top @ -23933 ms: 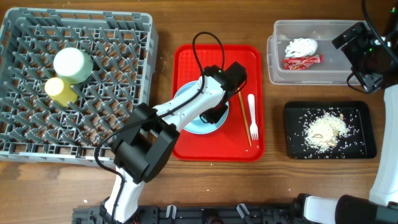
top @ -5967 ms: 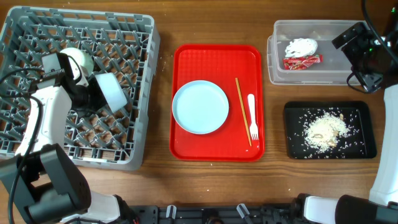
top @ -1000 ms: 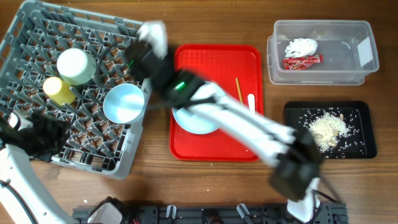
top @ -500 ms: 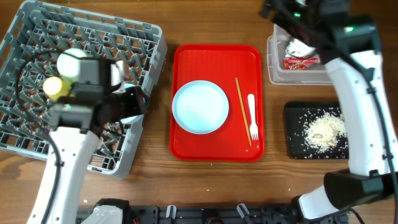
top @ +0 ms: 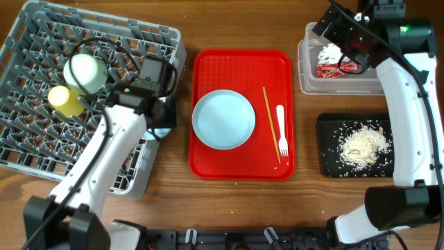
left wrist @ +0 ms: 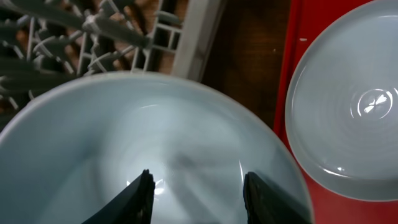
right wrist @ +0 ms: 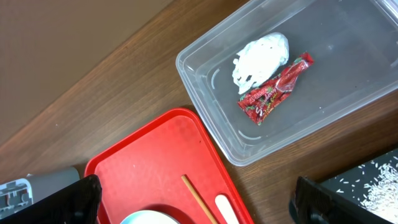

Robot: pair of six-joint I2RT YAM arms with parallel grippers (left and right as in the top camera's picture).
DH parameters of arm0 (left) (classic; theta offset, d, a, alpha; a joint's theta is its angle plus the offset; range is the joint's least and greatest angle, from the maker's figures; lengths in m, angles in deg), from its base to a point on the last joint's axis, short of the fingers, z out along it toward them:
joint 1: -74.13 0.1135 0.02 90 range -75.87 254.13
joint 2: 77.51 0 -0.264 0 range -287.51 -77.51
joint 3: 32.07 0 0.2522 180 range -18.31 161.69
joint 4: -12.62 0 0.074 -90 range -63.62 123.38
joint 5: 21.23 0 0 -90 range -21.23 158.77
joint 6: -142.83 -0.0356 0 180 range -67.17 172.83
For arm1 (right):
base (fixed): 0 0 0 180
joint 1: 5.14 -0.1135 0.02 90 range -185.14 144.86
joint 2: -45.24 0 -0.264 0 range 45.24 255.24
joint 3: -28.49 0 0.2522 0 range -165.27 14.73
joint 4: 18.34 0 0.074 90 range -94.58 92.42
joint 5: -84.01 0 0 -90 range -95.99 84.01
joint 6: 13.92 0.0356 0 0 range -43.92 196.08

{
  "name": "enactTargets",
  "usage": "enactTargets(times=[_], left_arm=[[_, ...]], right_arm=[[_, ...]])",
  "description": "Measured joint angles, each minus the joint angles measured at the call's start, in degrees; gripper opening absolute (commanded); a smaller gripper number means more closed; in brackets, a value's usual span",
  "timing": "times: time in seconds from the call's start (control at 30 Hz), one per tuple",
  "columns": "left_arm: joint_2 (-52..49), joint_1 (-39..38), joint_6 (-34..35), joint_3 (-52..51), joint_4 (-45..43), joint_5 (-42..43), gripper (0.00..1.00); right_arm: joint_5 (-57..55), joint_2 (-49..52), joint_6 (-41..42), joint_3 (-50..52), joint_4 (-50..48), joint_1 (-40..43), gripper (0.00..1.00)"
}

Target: Sort waste into correct bins and load items into the dishwasher rack

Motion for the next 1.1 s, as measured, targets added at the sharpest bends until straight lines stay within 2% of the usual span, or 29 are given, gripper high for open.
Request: enactTargets(times=[0.1, 0.13, 0.27, 0.43, 0.63, 0.8, 0.97, 1.1], left_arm=[[-1.42, -0.87, -0.68, 0.0, -0.61, -0.13, 0.53], [-1.51, -0.9, -0.9, 0.0, -0.74, -0.39, 0.57], [-1.53, 0.15, -1.18, 0.0, -1.88, -2.49, 0.58], [-3.32, 7.08, 0.81, 0.22, -2.49, -2.58, 0.56], [-5.31, 15.52, 5.73, 0.72, -2.38, -2.71, 0.65], [-4.63, 17.62, 7.69, 0.79, -0.39, 0.33, 0.7], [2.01, 18.88, 8.02, 2.01, -0.57, 8.7, 0.88], [8.48, 18.16, 5.62, 3.15, -0.44, 14.27, 0.86]], right_arm=[[-0.02, 0.0, 0.02, 0.0, 0.0, 0.0, 1.0], [-0.02, 0.0, 0.02, 0.0, 0.0, 0.0, 1.0], [-0.02, 0.0, 0.0, 0.0, 0.0, 0.0, 1.0], [-0.07, 0.0, 0.0, 0.0, 0.0, 0.0, 1.0], [-0.22, 0.0, 0.0, 0.0, 0.0, 0.0, 1.0], [-0.22, 0.0, 0.0, 0.0, 0.0, 0.0, 1.0], [-0.24, 0.0, 0.0, 0.0, 0.0, 0.0, 1.0], [-0.39, 0.0, 0.0, 0.0, 0.0, 0.0, 1.0]])
